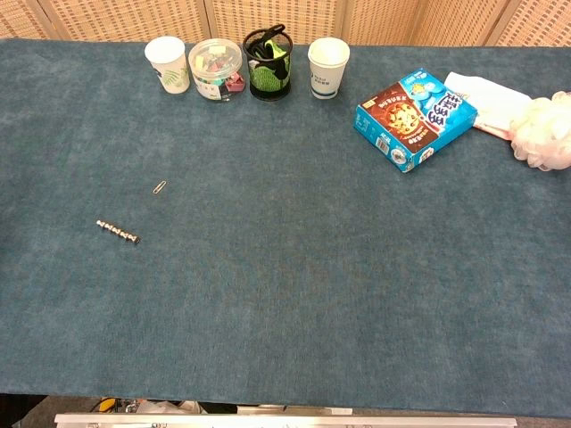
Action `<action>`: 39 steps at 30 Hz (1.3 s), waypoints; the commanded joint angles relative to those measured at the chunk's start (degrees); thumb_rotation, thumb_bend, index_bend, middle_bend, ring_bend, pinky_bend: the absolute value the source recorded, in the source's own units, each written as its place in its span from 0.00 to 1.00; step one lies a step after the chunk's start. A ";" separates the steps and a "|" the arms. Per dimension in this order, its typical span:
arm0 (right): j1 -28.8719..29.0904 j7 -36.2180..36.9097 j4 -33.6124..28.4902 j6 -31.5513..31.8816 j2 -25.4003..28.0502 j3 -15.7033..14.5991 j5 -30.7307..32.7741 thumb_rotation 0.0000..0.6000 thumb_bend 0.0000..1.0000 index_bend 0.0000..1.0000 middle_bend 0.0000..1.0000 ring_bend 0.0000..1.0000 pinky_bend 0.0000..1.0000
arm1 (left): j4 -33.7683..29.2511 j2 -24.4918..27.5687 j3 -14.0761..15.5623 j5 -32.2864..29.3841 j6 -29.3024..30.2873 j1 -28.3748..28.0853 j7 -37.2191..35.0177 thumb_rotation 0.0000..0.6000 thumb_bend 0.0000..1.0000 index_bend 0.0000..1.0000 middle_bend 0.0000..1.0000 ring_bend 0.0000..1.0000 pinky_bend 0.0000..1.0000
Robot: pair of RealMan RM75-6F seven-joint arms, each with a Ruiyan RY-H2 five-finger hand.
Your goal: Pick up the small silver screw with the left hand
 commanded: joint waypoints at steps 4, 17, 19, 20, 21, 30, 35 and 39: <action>0.17 0.65 -0.18 0.30 0.31 0.17 -0.48 1.00 0.19 0.18 0.30 0.16 0.22 | 0.08 0.19 0.23 0.06 -0.82 -0.34 0.31 1.00 0.33 0.16 0.22 0.16 0.05; 1.55 1.43 -2.59 1.51 3.29 1.96 -2.04 1.00 0.19 0.18 0.30 0.16 0.22 | -0.70 3.29 1.71 2.92 -7.42 -4.17 -0.13 1.00 0.33 0.18 0.30 0.29 0.12; 1.75 1.43 -2.80 1.43 3.48 2.05 -2.14 1.00 0.19 0.18 0.30 0.16 0.22 | -0.40 3.81 1.89 3.13 -9.57 -5.43 0.22 1.00 0.33 0.19 0.35 0.33 0.21; 1.84 1.40 -2.89 1.40 3.57 2.09 -2.21 1.00 0.19 0.18 0.30 0.16 0.22 | -0.12 4.12 2.00 3.22 -11.18 -6.36 0.14 1.00 0.33 0.19 0.39 0.37 0.24; 1.91 1.40 -2.94 1.39 3.60 2.12 -2.24 1.00 0.19 0.18 0.30 0.16 0.22 | 0.17 4.39 2.15 3.33 -12.57 -7.13 0.07 1.00 0.33 0.20 0.42 0.41 0.26; 2.17 1.42 -3.12 1.09 3.79 2.00 -2.19 1.00 0.19 0.18 0.30 0.16 0.22 | 3.86 4.54 3.52 5.91 -22.95 -13.94 -2.74 1.00 0.33 0.25 0.73 0.74 0.76; 2.05 1.49 -3.15 1.20 3.83 1.85 -2.09 1.00 0.19 0.18 0.30 0.16 0.22 | 5.65 3.26 3.73 7.33 -24.56 -16.03 -2.80 1.00 0.33 0.32 0.90 0.91 0.94; 1.94 1.67 -3.01 1.11 3.70 1.65 -1.89 1.00 0.19 0.18 0.30 0.16 0.22 | 7.35 1.14 3.73 8.49 -24.11 -17.00 -2.92 1.00 0.33 0.37 0.97 0.97 0.97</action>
